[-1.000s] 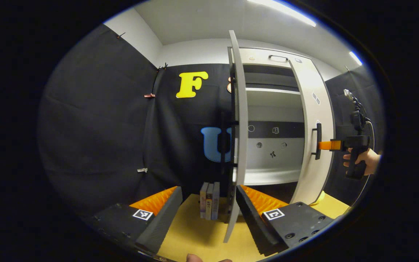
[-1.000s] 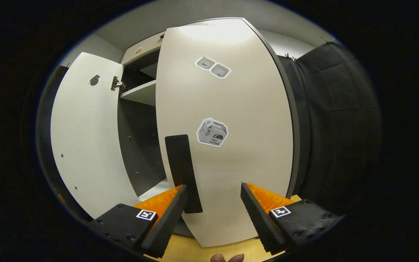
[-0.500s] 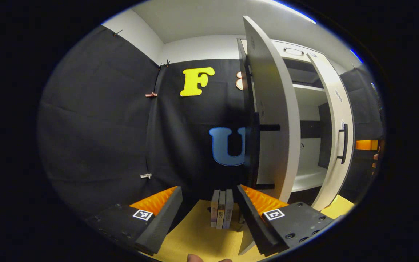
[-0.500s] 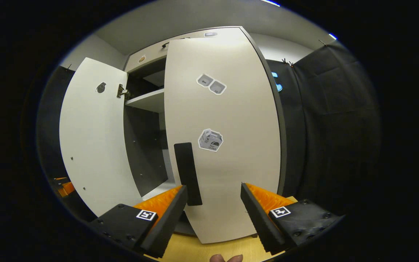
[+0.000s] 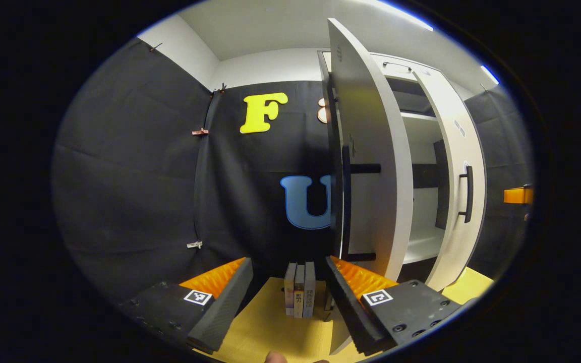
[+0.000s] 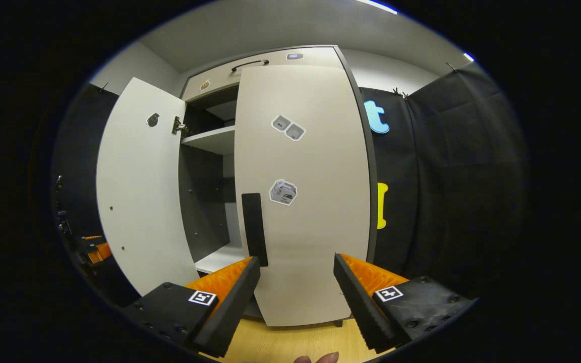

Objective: Grasp the bottle in the cabinet with the left hand and place it on the coaster, then close the right door with the right hand and the left door with the left hand.

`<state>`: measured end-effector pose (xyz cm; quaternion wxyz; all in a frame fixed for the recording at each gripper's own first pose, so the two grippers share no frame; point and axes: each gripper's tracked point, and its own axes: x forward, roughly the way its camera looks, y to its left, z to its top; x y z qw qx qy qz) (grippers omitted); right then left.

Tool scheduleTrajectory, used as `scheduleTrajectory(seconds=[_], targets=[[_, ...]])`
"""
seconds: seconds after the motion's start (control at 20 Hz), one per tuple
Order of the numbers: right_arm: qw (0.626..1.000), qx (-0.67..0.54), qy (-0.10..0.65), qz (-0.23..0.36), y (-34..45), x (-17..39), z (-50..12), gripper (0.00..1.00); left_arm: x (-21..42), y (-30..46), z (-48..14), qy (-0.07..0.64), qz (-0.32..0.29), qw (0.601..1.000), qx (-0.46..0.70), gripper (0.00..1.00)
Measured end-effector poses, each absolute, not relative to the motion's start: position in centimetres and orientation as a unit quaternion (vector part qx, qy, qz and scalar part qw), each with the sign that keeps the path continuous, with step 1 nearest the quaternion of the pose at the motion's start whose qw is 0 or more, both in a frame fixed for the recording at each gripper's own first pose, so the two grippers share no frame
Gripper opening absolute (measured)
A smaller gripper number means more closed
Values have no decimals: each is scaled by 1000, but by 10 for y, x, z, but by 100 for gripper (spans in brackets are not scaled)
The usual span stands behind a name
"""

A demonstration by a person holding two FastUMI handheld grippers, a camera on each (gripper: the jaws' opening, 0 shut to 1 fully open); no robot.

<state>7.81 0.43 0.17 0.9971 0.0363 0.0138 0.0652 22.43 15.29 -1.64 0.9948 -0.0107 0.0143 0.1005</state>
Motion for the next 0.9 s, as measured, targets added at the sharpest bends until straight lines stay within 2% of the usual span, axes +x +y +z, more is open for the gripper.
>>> scheduleTrajectory(seconds=[0.25, 0.9], targets=[[997, 27, 1, 68, -8, 66, 11, 98, 223, 128, -14, 21, 92, 995, -24, 92], [999, 19, 0, 36, -50, 57, 11, 98, 260, -6, -6, 16, -20, 999, -27, 92]])
